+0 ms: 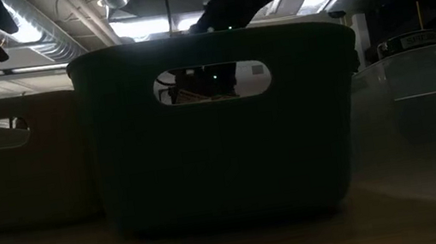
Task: Sort spices by type
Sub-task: Put the orange seasoning bag into the green bin
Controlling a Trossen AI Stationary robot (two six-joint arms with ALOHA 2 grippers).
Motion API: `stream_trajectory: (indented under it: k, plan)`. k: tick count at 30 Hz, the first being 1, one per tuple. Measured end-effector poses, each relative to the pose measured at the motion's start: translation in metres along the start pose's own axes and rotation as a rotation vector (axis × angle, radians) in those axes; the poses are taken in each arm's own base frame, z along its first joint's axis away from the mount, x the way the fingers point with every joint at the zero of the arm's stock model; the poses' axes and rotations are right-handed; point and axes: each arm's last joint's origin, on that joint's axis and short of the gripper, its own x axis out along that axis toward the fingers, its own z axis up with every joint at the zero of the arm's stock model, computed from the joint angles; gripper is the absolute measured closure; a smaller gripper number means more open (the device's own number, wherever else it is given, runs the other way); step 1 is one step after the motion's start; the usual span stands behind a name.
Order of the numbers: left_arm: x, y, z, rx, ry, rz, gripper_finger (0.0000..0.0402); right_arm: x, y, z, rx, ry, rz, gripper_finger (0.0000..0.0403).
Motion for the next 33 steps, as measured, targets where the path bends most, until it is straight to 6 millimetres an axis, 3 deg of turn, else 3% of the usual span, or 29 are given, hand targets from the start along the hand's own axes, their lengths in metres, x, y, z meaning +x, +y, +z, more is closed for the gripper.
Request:
stream_trajectory:
  k: [8, 18, 24, 33]
  plan:
    - [0.000, 0.000, 0.001, 0.031, -0.036, -0.003, 0.0187, -0.016, 0.001, 0.010, -0.032, -0.049, -0.001, 0.0382]
    - [0.011, -0.003, 0.014, 0.177, -0.275, 0.055, 0.0187, -0.065, 0.005, 0.038, -0.077, -0.228, 0.027, 0.0389]
    - [0.023, -0.002, 0.031, -0.123, -0.373, 0.087, 0.0187, -0.095, 0.008, 0.055, -0.096, -0.389, 0.013, 0.0393]
    - [0.032, 0.002, 0.049, -0.118, -0.550, 0.167, 0.0187, -0.129, 0.009, 0.080, -0.097, -0.730, 0.028, 0.0391]
